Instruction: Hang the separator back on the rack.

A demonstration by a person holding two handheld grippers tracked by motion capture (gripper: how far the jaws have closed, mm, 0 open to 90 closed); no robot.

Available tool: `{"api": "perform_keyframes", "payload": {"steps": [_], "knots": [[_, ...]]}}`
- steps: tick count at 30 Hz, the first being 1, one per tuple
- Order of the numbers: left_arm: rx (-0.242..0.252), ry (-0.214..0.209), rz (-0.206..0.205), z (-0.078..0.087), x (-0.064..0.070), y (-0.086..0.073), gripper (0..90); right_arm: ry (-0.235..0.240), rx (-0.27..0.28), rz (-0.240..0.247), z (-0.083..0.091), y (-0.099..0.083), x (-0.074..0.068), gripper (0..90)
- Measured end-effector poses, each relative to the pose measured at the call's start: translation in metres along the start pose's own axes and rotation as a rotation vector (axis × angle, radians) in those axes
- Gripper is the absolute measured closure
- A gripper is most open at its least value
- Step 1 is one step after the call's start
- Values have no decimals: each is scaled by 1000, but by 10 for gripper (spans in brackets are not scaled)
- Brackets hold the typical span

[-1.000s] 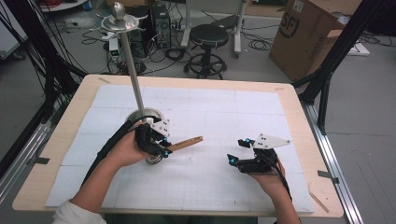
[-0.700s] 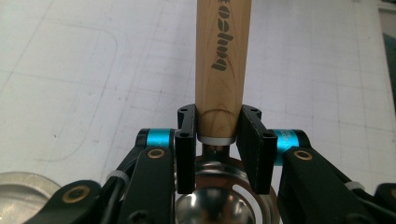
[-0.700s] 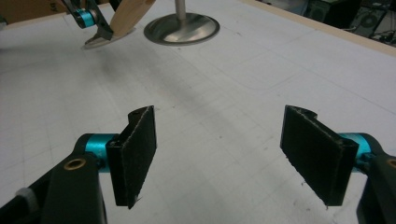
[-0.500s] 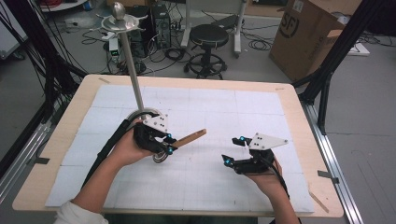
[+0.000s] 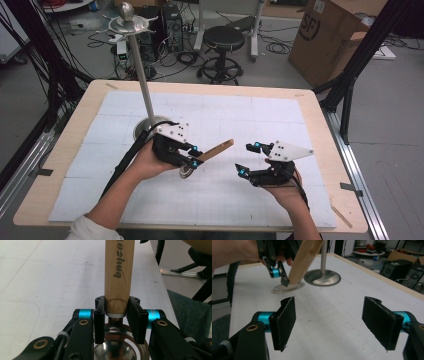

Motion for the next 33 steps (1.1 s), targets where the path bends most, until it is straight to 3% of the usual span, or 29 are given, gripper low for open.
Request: {"api": "perform_keyframes", "payload": {"steps": [9,25,33], "knots": [[81,-47,-16,-5,9,17,694,45,67,22,1,15,-11,267],[133,-106,-47,-22,24,34,693,144,171,-26,0,30,-22,292],[155,-132,-45,-26,31,37,694,202,224,-57,-3,34,-28,417]]}}
Point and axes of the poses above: each handheld gripper's, and its own axes: z roughly backward along the jaws, y roughly out of its top, x roughly to its right, the point moved 9 cm from there along -z, roughly forward along the jaws, and after that the axes turned 8 degrees about y, right-handed, at the moved point
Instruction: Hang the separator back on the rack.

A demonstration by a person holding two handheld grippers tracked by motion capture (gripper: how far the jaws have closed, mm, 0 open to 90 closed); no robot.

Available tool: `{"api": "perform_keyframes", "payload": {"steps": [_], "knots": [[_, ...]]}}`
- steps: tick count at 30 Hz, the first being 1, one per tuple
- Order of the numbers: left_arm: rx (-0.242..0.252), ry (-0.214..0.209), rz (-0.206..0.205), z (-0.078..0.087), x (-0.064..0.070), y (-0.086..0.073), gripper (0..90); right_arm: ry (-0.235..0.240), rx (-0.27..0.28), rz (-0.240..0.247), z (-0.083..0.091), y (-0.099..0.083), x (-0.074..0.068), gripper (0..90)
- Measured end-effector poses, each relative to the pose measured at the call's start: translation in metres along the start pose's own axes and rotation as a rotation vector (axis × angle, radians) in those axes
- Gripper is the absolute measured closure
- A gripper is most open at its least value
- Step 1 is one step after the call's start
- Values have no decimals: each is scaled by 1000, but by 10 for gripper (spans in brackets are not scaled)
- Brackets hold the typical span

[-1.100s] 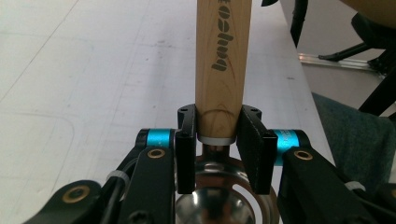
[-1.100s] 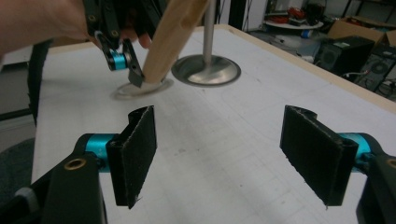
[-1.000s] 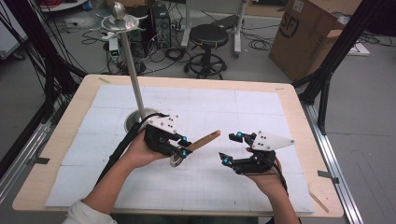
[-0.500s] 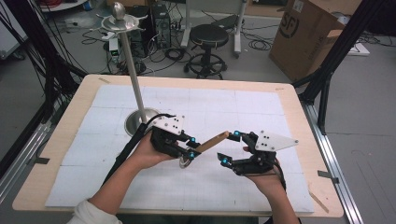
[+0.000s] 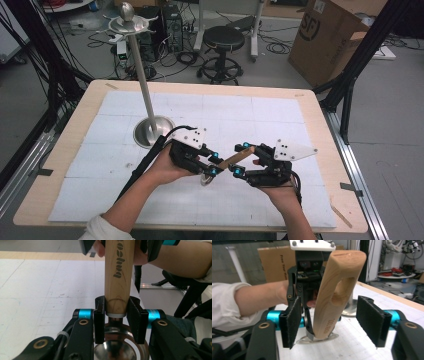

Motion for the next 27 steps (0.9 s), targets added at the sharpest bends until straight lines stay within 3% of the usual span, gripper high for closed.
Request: {"api": "perform_keyframes", "payload": {"steps": [3,8,22,27], "knots": [[12,-3,-3,2,2,1,694,7,5,-15,0,-2,-1,480],[15,0,-1,3,2,1,694,41,13,-29,-3,-3,-4,660],[26,-7,21,7,3,-4,690,47,14,-53,-10,-4,-6,673],[10,3,17,8,2,-6,677,44,13,-46,-10,-4,-5,673]]}}
Point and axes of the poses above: each handheld gripper's, and its own axes: z roughly backward along the jaws, y roughly out of its top, x roughly to its right, the point moved 9 cm from there along -z, roughly forward along the jaws, and after that the axes turned 8 degrees about y, right-handed, at the moved point
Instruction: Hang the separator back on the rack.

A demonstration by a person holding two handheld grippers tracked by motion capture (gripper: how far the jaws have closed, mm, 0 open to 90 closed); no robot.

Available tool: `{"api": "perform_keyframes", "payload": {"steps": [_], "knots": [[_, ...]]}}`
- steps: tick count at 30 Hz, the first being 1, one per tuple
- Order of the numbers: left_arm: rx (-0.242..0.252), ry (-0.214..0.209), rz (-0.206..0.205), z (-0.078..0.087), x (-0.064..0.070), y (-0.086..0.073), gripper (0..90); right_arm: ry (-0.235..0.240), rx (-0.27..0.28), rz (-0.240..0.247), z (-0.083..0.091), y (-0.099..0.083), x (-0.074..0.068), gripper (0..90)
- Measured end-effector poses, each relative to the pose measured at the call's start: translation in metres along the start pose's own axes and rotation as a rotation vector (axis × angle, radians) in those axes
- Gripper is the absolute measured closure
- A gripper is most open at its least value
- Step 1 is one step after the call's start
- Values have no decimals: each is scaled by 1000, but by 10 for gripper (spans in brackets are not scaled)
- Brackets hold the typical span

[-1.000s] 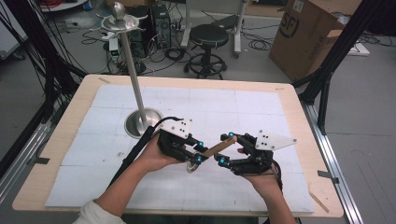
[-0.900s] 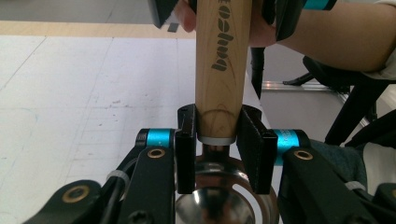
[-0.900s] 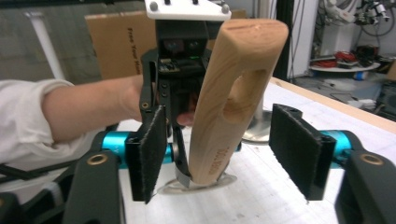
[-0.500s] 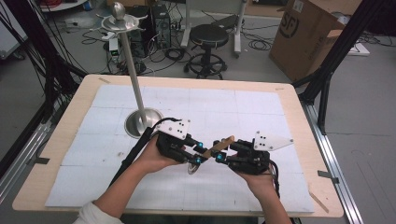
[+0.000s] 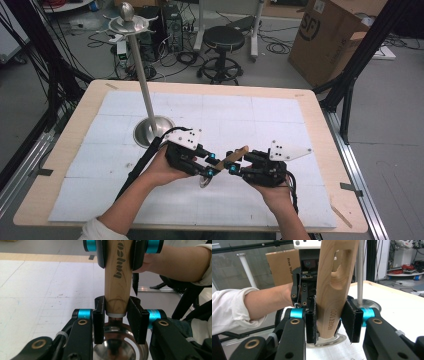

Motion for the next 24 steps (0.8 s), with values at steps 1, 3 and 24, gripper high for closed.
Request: {"api": "perform_keyframes", "payload": {"steps": [1,3,24], "knots": [[-10,13,2,1,-2,-2,663,-1,0,-1,1,0,0,673],[-12,29,11,3,-4,-3,601,-8,3,-5,2,0,2,673],[15,262,130,81,-24,-44,350,-89,-75,-25,3,-13,22,673]]}}
Point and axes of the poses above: each handheld gripper's, and its own axes: z roughly backward along the jaws, y roughly out of its top, x roughly to its right, the point moved 9 cm from there along -z, roughly forward along the jaws, and after that the axes turned 8 degrees about y, right-handed, at the moved point
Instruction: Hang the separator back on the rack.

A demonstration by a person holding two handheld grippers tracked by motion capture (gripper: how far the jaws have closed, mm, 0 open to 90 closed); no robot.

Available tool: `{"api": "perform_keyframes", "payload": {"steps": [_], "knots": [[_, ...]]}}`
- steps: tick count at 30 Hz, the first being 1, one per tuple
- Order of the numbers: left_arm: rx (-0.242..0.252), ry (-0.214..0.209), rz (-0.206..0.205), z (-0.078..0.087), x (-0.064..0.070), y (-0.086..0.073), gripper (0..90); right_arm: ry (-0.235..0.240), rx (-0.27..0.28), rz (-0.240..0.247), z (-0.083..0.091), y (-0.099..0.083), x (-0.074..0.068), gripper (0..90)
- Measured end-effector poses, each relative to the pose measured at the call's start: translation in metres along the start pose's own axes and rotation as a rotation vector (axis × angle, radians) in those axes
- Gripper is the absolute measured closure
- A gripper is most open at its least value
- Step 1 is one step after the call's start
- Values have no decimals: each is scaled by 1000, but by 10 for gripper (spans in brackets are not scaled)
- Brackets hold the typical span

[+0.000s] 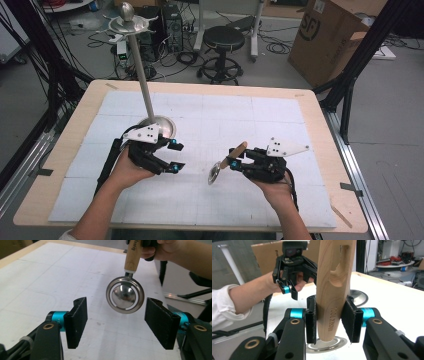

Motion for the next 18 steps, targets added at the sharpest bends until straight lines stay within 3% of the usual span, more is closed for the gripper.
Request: {"api": "perform_keyframes", "payload": {"steps": [6,9,13,18], "knots": [[5,32,4,11,-6,-9,327,-24,-16,11,-1,3,7,673],[18,69,17,22,-14,-12,322,-30,-25,4,-1,6,11,672],[44,93,28,35,-20,-13,313,-39,-34,-4,-3,16,18,672],[36,120,25,47,-24,-17,292,-46,-55,6,-9,30,25,673]]}}
Point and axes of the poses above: each handheld gripper's, and its own axes: z roughly backward along the jaws, y roughly out of its top, x roughly to its right, the point moved 9 cm from there along -z, roughly forward along the jaws, and after that the axes turned 8 degrees about y, right-handed, at the moved point
